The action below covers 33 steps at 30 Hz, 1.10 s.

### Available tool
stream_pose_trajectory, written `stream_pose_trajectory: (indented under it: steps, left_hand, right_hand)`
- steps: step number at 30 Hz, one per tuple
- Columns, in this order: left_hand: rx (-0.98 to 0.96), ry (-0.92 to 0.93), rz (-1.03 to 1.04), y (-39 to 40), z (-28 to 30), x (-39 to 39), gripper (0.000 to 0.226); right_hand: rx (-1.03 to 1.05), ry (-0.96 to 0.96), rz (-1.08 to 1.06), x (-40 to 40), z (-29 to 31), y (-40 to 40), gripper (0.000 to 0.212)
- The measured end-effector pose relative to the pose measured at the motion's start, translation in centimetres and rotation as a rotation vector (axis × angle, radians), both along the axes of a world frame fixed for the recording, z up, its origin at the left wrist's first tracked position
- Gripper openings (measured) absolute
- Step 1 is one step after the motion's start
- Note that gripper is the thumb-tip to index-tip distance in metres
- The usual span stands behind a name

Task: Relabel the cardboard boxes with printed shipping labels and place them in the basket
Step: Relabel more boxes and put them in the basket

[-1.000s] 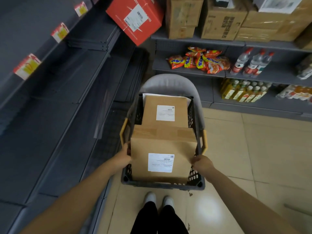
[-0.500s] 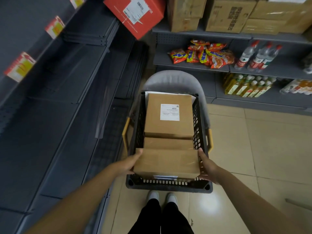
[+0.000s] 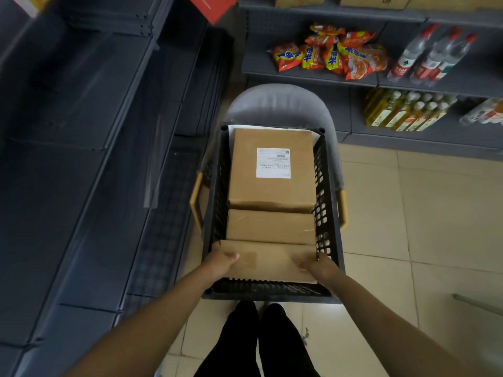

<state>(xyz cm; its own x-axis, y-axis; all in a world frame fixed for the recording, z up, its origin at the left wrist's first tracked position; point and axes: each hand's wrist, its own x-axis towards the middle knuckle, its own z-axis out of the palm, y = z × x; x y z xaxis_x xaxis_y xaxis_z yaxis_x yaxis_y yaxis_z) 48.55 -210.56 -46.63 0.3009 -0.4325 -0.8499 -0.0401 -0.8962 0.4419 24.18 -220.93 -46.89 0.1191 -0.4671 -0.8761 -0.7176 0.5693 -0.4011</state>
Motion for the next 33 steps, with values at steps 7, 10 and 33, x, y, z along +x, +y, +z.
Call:
stream_pose_trajectory:
  steps: [7, 10, 33]
  left_hand:
    - [0.030, 0.010, 0.001, 0.3, -1.6, -0.9, 0.065]
    - [0.030, -0.022, 0.001, 0.4, -1.8, -1.5, 0.062]
    - [-0.057, -0.330, -0.331, 0.8, 2.2, -1.6, 0.064]
  right_hand:
    - [-0.069, 0.152, 0.063, 0.0, -2.2, 0.4, 0.067]
    - [-0.061, 0.157, 0.089, -0.4, -2.5, 0.2, 0.064]
    - [-0.362, 0.386, 0.496, 0.8, 2.4, 0.9, 0.039]
